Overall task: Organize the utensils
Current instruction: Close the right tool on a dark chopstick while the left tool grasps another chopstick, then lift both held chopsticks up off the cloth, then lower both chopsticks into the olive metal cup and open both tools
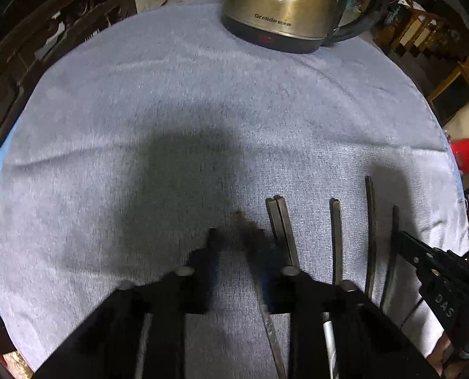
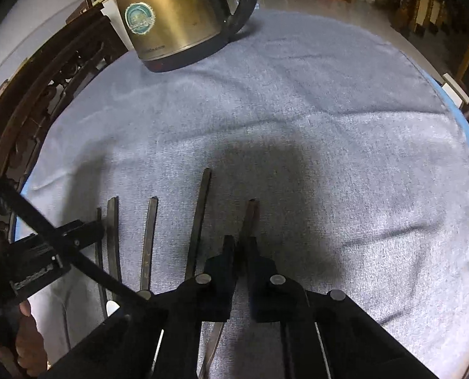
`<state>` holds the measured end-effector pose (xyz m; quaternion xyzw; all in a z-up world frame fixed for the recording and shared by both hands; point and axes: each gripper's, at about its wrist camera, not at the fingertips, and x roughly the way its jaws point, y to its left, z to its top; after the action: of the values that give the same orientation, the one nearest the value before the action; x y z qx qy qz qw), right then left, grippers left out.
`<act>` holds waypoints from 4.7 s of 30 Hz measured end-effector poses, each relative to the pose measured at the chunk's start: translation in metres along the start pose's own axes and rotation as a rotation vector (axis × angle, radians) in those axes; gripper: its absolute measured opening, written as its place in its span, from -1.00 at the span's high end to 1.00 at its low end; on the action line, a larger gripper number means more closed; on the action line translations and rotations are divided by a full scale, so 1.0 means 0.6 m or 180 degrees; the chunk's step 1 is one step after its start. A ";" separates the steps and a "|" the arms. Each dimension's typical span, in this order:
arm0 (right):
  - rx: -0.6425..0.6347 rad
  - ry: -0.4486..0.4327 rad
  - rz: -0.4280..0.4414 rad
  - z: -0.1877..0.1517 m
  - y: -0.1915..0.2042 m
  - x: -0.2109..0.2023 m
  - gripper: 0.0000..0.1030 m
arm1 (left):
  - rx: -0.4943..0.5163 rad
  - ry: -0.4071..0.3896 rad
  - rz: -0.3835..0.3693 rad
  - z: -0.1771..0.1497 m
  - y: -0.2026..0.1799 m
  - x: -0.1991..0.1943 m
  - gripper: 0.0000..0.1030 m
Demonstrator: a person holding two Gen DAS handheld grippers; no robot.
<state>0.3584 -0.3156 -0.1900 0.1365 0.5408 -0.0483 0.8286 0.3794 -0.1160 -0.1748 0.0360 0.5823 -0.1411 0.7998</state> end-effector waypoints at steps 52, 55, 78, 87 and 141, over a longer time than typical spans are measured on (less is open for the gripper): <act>-0.0185 -0.1865 0.0699 -0.326 -0.028 -0.489 0.97 | 0.0093 -0.2324 -0.0263 -0.330 0.008 -0.464 0.90; -0.0296 -0.1846 0.0714 -0.325 -0.015 -0.491 0.97 | 0.0128 -0.2460 -0.0276 -0.336 0.001 -0.491 0.90; 0.0105 0.0020 -0.0171 -0.027 0.000 -0.033 0.34 | 0.0138 -0.2091 -0.0455 -0.255 0.054 -0.379 0.90; -0.0003 -0.0051 -0.0383 -0.041 0.000 -0.024 0.85 | 0.0090 -0.2123 -0.0476 -0.266 0.057 -0.388 0.90; -0.0905 -0.2493 0.0770 -0.375 0.126 -0.522 0.87 | 0.0269 -0.2321 -0.0668 -0.354 -0.039 -0.481 0.90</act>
<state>0.0488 -0.2016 0.0230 0.0548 0.1671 0.0760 0.9815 0.0959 -0.0384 0.0319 -0.0435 0.2537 -0.2496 0.9335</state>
